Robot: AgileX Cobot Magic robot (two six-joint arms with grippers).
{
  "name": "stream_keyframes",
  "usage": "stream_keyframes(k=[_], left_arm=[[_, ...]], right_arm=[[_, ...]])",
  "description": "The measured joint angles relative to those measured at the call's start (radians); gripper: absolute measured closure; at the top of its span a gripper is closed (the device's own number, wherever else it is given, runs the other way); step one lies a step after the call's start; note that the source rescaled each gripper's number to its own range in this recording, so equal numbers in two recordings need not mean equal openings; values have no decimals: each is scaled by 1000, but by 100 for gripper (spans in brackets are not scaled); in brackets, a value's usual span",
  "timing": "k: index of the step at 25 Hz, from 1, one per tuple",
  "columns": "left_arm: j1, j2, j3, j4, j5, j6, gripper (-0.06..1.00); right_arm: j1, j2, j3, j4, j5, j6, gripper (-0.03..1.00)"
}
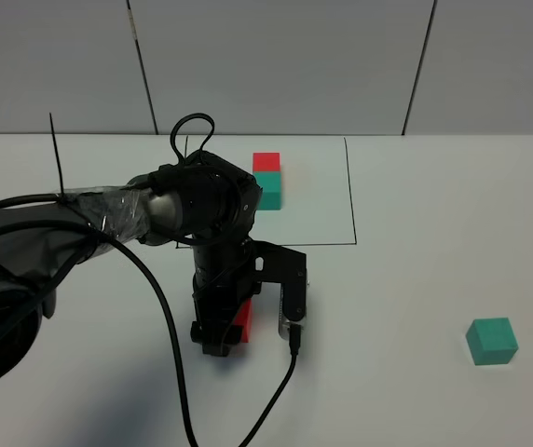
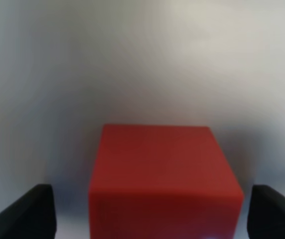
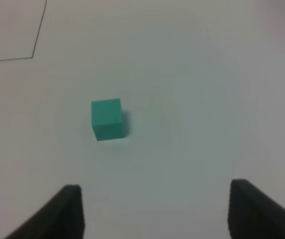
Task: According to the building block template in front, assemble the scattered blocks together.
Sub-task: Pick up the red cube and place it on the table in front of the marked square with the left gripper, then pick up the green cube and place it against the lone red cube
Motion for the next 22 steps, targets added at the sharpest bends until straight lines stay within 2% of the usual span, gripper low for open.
stream_keyframes(k=[22], left_arm=[[0, -207, 0, -1, 232, -9, 0]], right_arm=[[0, 0, 0, 0, 0, 0, 37]])
